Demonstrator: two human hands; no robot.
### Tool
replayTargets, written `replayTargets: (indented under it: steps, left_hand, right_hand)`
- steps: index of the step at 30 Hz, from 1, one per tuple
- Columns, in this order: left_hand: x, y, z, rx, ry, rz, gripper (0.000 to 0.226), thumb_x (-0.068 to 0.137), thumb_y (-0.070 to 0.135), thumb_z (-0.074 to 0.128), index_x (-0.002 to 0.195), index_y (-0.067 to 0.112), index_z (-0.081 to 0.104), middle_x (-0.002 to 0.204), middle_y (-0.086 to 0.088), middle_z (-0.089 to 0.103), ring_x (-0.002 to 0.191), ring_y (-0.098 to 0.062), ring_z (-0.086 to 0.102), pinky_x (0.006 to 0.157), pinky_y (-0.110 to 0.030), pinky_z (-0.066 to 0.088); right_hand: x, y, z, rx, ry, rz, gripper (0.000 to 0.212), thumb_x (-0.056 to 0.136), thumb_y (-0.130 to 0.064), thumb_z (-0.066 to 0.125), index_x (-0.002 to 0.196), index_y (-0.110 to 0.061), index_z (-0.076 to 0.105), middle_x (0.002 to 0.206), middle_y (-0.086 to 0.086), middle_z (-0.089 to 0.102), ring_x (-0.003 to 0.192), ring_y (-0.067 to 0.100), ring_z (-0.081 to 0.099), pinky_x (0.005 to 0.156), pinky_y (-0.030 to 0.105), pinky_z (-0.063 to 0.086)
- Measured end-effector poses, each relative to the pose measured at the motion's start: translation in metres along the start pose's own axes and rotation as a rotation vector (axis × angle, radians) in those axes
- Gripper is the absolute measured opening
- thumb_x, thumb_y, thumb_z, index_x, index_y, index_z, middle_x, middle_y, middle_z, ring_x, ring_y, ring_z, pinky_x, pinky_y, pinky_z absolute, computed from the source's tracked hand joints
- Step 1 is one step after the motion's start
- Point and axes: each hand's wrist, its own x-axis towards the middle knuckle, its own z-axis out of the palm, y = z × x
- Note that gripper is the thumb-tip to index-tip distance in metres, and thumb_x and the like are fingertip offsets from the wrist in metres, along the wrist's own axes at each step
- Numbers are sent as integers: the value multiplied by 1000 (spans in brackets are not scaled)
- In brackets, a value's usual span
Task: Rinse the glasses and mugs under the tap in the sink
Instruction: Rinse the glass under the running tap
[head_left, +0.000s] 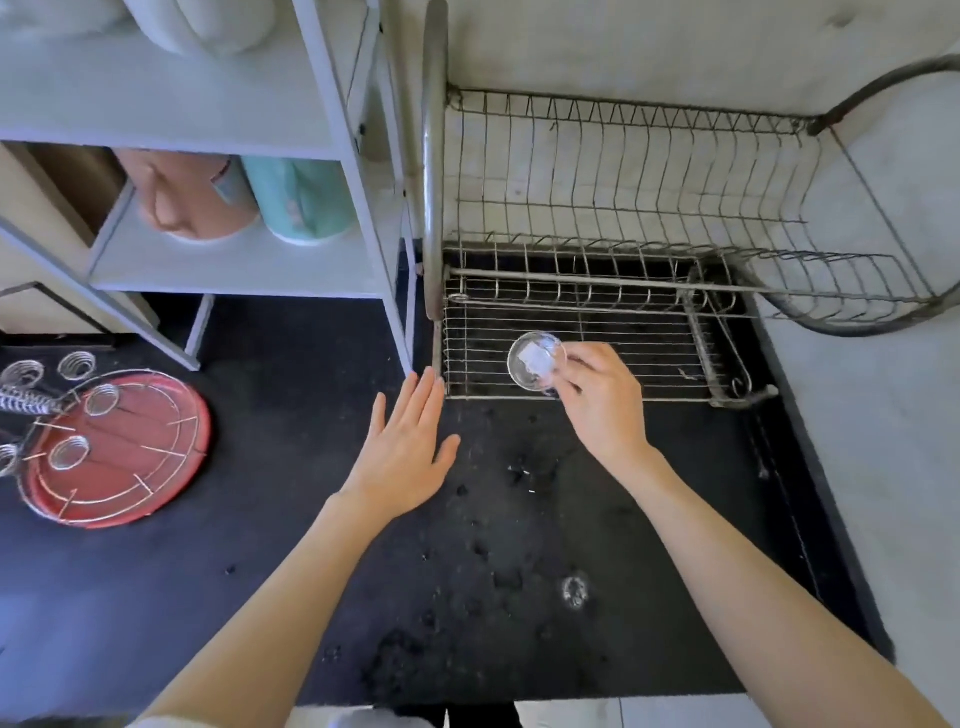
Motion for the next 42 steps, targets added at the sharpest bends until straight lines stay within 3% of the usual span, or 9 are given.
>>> replayTargets:
  steps: [6,11,19,25,27,33,36,40,42]
  left_hand:
    - [8,0,16,-37,145,-19,59,97,31,35,147,9,12,156,-3,13,145,-20,1,115,-46,3]
    - [8,-6,23,62,189,-11,58,97,33,31,148,14,9,157,-1,10,145,-20,0,115,-46,3]
    - [9,-8,32,24,245,-16,61,96,34,34,148,16,7,157,1,7,145,-22,-4,115,-46,0]
    - [9,-11,39,19,302,6,60,95,32,40,147,14,15,156,-2,14,144,-26,3,114,-48,5]
    - [10,-12,39,32,296,11,61,95,33,38,147,15,14,156,-2,13,144,-26,3,114,-48,6]
    - [11,-14,41,40,300,20,61,95,34,38,147,14,14,156,-3,13,144,-26,3,115,-48,7]
    - [12,-14,43,32,316,19,61,94,34,42,146,14,18,155,-4,17,143,-28,7,113,-48,7]
    - [12,-15,44,29,319,21,60,94,34,42,146,14,20,155,-4,18,143,-28,8,113,-49,8]
    - [12,-14,44,29,308,14,61,94,35,41,147,15,17,155,-3,14,144,-27,5,114,-48,6]
  right_hand:
    - [25,16,14,-39,-14,-28,16,80,-18,63,80,-7,76,91,3,72,82,23,63,64,20,45]
    - [42,17,35,-68,8,-114,18,81,-16,63,86,-3,74,94,8,72,84,30,64,68,27,46]
    - [75,10,77,194,133,301,23,88,-25,58,92,-9,74,101,6,70,95,19,62,75,19,36]
    - [103,-3,100,380,211,466,24,86,-20,61,64,-12,67,55,-10,52,51,0,41,52,10,31]
    - [110,-2,106,439,221,511,16,86,-20,62,74,-13,72,68,-9,62,60,-3,46,56,7,34]
    - [122,-1,118,404,165,509,20,87,-22,61,93,-8,74,92,4,72,80,7,59,63,1,37]
    - [116,-9,118,414,162,482,21,88,-16,59,96,0,71,93,15,72,84,23,64,70,13,41]
    - [118,-8,120,420,144,470,17,89,-17,59,87,-11,74,71,0,65,58,-3,47,56,1,35]
    - [118,-7,120,411,116,469,17,89,-16,58,80,-12,72,67,6,63,57,1,45,55,3,35]
